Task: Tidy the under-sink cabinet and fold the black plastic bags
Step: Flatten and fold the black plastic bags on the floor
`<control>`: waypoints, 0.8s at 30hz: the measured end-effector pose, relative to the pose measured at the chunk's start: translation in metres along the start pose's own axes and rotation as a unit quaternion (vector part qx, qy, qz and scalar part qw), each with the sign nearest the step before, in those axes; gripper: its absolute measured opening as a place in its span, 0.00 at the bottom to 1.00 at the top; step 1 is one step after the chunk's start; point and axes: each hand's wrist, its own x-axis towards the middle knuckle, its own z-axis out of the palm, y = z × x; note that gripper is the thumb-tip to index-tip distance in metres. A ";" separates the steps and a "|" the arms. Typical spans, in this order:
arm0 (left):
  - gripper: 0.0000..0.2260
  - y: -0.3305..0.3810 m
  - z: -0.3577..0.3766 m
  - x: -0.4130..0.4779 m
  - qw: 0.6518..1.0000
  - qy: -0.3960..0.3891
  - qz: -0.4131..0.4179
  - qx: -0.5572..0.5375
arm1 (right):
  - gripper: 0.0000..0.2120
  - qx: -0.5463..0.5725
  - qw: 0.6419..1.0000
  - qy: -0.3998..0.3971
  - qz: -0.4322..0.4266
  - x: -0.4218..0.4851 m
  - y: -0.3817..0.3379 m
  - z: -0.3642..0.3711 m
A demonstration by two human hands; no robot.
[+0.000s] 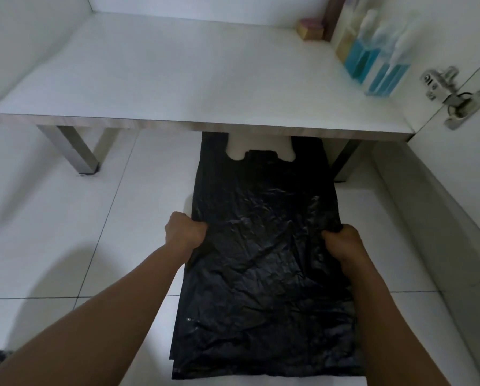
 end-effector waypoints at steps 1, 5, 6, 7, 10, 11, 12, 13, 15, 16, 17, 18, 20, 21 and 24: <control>0.15 -0.002 -0.002 0.003 1.000 -0.006 -0.009 -0.004 | 0.14 0.006 1.000 -0.010 0.003 -0.005 -0.001 0.001; 0.17 -0.011 -0.015 0.010 0.998 -0.035 -0.043 -0.028 | 0.12 0.003 0.999 -0.050 -0.011 -0.022 0.001 0.004; 0.17 -0.013 -0.020 0.011 0.998 -0.039 -0.042 -0.019 | 0.11 -0.011 0.998 -0.061 -0.020 -0.024 0.005 0.004; 0.16 -0.017 -0.024 0.010 0.998 -0.048 -0.037 -0.003 | 0.11 -0.037 0.996 -0.075 -0.025 -0.025 0.010 0.003; 0.11 -0.031 -0.038 0.008 0.994 -0.070 -0.010 0.078 | 0.16 -0.162 0.982 -0.092 -0.028 -0.028 0.022 0.001; 0.13 -0.034 -0.043 0.008 0.991 -0.072 -0.002 0.110 | 0.18 -0.209 0.974 -0.084 -0.024 -0.029 0.024 0.000; 0.16 -0.035 -0.047 0.009 0.987 -0.075 0.005 0.144 | 0.21 -0.244 0.967 -0.068 -0.021 -0.028 0.024 -0.002; 0.21 -0.035 -0.051 0.012 0.980 -0.074 0.012 0.184 | 0.24 -0.272 0.961 -0.049 -0.019 -0.028 0.021 -0.006; 0.31 -0.030 -0.058 0.016 0.959 -0.050 0.033 0.276 | 0.31 -0.293 0.956 -0.008 -0.031 -0.019 0.014 -0.013; 0.33 -0.024 -0.061 0.019 0.950 -0.030 0.052 0.305 | 0.34 -0.288 0.957 0.011 -0.046 -0.012 0.007 -0.016; 0.33 -0.017 -0.063 0.022 0.944 -0.011 0.072 0.321 | 0.35 -0.280 0.957 0.023 -0.067 -0.004 -0.001 -0.017; 0.34 -0.010 -0.063 0.026 0.940 0.006 0.094 0.327 | 0.34 -0.271 0.958 0.030 -0.093 0.006 -0.009 -0.017; 0.36 0.008 -0.059 0.037 0.933 0.031 0.139 0.331 | 0.31 -0.261 0.955 0.030 -0.135 0.028 -0.031 -0.013; 0.35 0.019 -0.056 0.044 0.927 0.040 0.167 0.334 | 0.28 -0.260 0.952 0.023 -0.158 0.040 -0.043 -0.009; 0.33 0.051 -0.042 0.077 0.908 0.046 0.226 0.350 | 0.23 -0.283 0.932 -0.004 -0.227 0.079 -0.081 0.010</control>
